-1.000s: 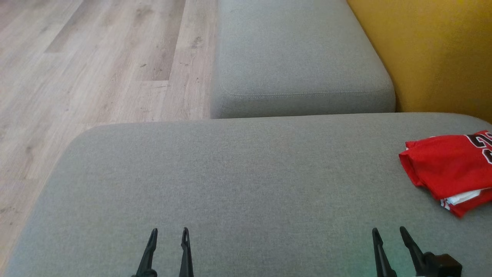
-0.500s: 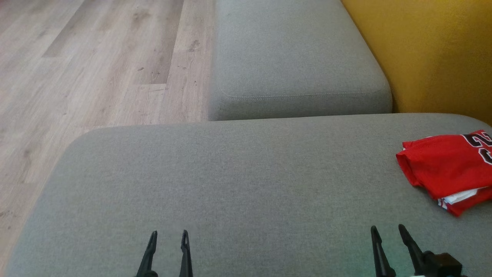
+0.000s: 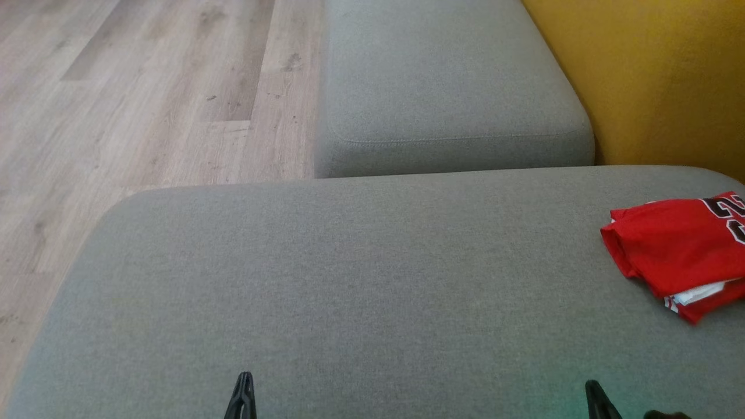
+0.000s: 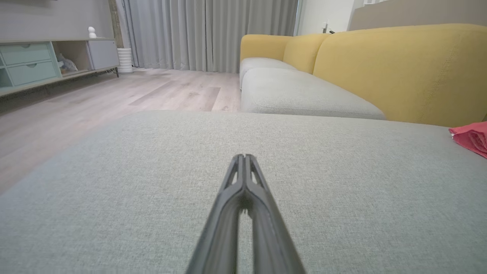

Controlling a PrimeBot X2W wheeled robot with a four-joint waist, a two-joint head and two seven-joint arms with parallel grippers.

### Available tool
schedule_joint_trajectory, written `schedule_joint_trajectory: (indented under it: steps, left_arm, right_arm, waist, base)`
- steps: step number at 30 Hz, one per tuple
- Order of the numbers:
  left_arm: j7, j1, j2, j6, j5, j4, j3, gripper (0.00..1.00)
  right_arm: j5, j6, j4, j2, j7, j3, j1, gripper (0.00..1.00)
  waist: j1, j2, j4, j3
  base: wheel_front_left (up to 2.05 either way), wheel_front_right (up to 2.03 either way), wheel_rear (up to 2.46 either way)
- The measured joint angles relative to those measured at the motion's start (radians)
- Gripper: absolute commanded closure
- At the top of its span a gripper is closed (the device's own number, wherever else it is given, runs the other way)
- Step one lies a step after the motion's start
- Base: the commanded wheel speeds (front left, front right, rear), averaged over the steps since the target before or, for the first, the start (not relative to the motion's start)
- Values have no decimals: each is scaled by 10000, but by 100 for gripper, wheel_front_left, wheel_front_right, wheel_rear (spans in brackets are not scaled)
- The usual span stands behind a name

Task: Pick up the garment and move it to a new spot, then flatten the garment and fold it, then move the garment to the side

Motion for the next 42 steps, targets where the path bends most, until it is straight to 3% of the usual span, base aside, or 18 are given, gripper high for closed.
schedule_joint_trajectory:
  steps: [42]
  left_arm:
    - [1045,-709,19,-1131,-5018,77,1072,100]
  right_arm:
    - [4972,0,-426,4,1223,-558,-959,100]
  waist:
    - [1,0,-125,755]
  base:
    - [0,0,0]
